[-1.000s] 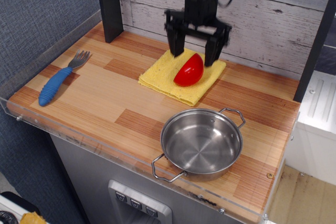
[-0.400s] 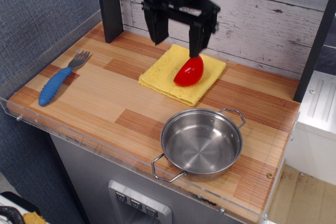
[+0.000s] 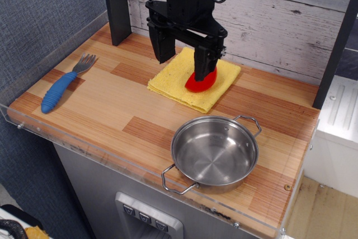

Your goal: Move the red object from the inside of the bowl to the yellow cloth

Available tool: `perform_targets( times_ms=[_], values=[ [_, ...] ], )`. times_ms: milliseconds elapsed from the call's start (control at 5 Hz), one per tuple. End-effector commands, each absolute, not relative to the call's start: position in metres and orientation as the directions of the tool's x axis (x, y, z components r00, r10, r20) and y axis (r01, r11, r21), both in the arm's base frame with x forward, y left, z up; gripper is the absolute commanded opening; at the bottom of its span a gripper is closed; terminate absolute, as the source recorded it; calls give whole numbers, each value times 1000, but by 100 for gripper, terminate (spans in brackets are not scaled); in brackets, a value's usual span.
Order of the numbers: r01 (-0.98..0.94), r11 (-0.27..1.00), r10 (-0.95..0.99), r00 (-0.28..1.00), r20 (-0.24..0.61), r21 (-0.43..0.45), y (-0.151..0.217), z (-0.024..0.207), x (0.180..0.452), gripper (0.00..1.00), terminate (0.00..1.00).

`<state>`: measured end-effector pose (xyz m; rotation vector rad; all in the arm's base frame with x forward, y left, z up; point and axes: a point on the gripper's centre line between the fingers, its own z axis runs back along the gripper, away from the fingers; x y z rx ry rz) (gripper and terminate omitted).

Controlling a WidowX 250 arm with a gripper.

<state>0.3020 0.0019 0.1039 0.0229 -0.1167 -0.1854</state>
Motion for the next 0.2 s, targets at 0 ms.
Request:
perform_targets(
  times_ms=[0],
  values=[
    [174,984,-180,970,164,47,11,116,296,100,100]
  ],
)
